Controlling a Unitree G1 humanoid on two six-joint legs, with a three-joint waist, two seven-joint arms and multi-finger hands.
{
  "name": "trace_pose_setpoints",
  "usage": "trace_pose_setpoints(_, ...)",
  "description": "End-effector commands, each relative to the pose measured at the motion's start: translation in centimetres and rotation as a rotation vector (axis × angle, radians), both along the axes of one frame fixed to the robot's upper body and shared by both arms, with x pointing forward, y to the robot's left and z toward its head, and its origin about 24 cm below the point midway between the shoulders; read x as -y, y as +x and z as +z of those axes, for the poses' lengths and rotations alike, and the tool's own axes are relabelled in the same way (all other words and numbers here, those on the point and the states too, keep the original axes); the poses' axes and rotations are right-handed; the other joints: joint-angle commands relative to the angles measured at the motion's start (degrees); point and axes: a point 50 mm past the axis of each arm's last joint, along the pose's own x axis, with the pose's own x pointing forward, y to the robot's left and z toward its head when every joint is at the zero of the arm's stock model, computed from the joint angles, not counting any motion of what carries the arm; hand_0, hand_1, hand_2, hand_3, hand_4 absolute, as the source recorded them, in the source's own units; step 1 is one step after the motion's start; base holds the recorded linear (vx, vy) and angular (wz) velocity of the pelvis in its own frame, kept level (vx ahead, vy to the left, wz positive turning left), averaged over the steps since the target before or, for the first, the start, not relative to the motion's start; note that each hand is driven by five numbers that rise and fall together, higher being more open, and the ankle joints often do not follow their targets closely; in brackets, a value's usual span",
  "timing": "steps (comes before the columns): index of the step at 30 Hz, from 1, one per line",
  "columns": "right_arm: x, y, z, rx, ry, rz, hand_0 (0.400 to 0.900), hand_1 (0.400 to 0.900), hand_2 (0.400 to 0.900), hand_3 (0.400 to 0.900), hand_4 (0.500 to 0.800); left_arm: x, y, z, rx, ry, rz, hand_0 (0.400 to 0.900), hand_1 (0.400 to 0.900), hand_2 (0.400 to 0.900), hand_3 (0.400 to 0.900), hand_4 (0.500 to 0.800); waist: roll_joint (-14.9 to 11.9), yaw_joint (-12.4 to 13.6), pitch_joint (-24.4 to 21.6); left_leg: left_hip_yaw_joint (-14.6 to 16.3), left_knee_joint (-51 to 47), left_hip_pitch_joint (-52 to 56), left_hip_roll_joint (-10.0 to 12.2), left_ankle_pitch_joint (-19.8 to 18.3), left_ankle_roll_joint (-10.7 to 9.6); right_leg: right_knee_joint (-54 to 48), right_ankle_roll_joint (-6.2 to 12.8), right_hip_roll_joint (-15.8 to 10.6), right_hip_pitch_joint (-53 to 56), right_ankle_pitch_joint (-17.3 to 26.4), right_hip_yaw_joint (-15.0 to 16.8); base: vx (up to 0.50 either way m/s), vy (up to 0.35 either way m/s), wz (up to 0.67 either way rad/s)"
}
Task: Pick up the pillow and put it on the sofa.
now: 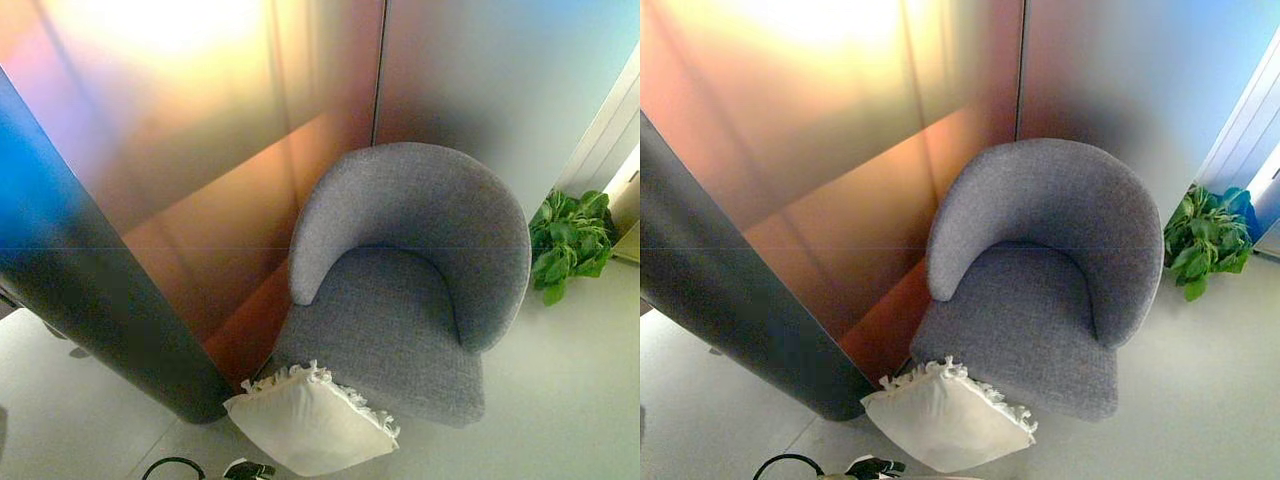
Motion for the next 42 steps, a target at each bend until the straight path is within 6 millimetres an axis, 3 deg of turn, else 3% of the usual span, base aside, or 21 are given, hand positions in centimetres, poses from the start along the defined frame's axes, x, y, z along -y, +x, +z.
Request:
trace_pose_setpoints(1,-1.8,2.2,-0.1,0.02,0.047,0.016,0.9,0.9,0.9,0.9,0.8,-0.6,0.3,0.0,-0.038,0.014,-0.03,0.9,0.9,0.9,0.9,0.8,-2.4,1.2,2.3,1.7,0.2,2.9,-4.6,-4.7,1.8,1.0,3.77,-0.2,0.1,-0.4,1.9,0.0,0.0,0.0)
trace_pose_setpoints(18,-1.8,2.6,0.0,0.018,0.049,0.018,0.9,0.9,0.9,0.9,0.8,-0.2,1.5,0.3,0.042,0.011,-0.073,0.9,0.9,0.9,0.9,0.8,-2.1,1.0,3.7,1.9,0.2,1.6,-4.6,-4.3,1.7,0.9,3.91,-0.4,-1.3,0.2,2.3,0.0,0.0,0.0)
trace_pose_setpoints(26,-1.3,2.9,0.2,0.015,0.035,0.015,0.9,0.9,0.9,0.9,0.8,-1.6,2.9,0.9,0.135,0.183,-0.147,0.9,0.9,0.9,0.9,0.8,-1.2,0.3,4.5,2.2,0.2,0.4,-4.8,-3.9,1.5,0.7,4.27,-1.0,-2.8,0.7,2.5,0.0,0.018,-0.03)
trace_pose_setpoints(35,1.6,5.2,1.5,0.085,-0.025,-0.009,0.9,0.9,0.9,0.9,0.8,-3.6,8.2,3.5,0.344,0.379,-0.243,0.9,0.9,0.9,0.9,0.8,2.0,-2.8,9.0,4.1,0.2,-3.7,-5.4,-2.7,1.1,1.2,4.93,-2.6,-8.1,2.0,3.9,-0.08,0.111,-0.09)
trace_pose_setpoints(42,4.2,7.2,2.8,0.201,-0.08,-0.043,0.9,0.9,0.9,0.9,0.8,-4.4,11.7,5.7,0.475,0.409,-0.239,0.9,0.9,0.9,0.9,0.8,5.1,-5.6,14.5,6.2,0.2,-7.9,-6.4,-1.3,0.9,1.8,5.36,-3.4,-13.7,3.0,6.1,-0.1,0.133,-0.12)
